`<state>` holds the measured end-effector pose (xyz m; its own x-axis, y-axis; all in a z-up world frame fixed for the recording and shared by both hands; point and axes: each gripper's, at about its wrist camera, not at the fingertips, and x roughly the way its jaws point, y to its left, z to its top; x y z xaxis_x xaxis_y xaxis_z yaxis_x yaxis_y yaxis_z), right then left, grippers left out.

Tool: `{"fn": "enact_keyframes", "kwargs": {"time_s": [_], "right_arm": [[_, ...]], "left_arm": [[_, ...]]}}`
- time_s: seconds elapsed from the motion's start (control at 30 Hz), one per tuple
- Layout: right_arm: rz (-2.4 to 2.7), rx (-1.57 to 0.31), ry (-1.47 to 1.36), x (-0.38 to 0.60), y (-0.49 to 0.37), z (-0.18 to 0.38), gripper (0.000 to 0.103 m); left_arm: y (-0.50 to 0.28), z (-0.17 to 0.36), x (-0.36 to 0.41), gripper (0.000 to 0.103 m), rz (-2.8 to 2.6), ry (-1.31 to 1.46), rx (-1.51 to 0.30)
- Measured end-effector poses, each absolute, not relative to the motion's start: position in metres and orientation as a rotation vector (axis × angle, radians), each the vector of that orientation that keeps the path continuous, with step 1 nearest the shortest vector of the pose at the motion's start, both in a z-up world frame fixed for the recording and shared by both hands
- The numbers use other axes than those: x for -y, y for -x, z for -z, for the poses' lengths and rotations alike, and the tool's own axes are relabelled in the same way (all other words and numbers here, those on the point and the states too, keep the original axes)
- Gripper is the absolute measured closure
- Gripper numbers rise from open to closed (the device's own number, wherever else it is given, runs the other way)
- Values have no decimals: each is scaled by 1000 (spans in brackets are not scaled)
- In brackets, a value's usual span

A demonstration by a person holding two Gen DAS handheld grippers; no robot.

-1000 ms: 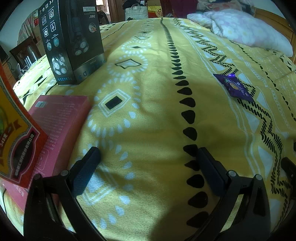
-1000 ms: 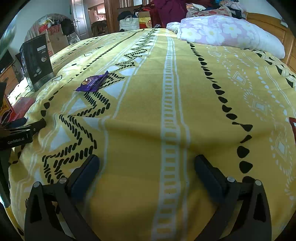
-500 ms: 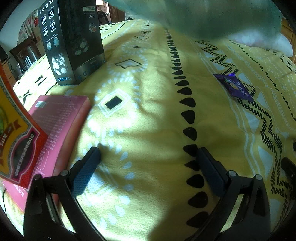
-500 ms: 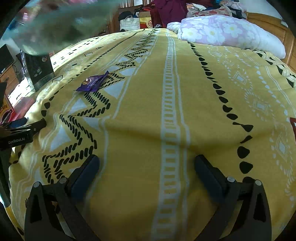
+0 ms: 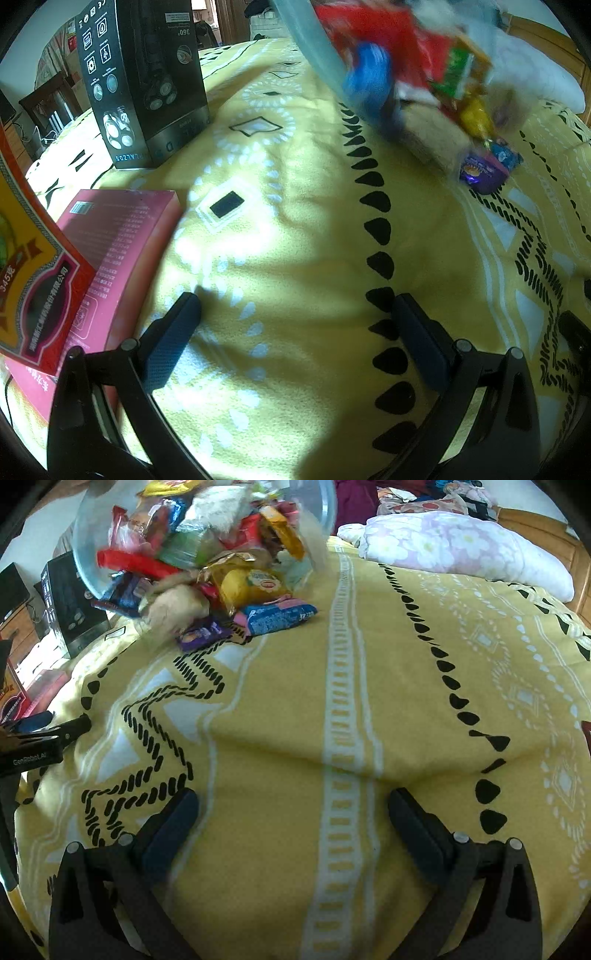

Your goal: Organize snacks

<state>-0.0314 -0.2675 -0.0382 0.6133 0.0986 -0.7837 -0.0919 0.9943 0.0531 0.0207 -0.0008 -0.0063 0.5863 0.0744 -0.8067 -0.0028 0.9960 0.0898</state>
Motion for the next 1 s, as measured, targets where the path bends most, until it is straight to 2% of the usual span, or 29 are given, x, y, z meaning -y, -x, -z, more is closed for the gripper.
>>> {"fn": "enact_keyframes", "kwargs": {"time_s": [1.0], "right_arm": [[-103, -907, 3, 266, 29, 37, 0]], "left_arm": [[-19, 7, 2, 0, -48, -85, -945]]}}
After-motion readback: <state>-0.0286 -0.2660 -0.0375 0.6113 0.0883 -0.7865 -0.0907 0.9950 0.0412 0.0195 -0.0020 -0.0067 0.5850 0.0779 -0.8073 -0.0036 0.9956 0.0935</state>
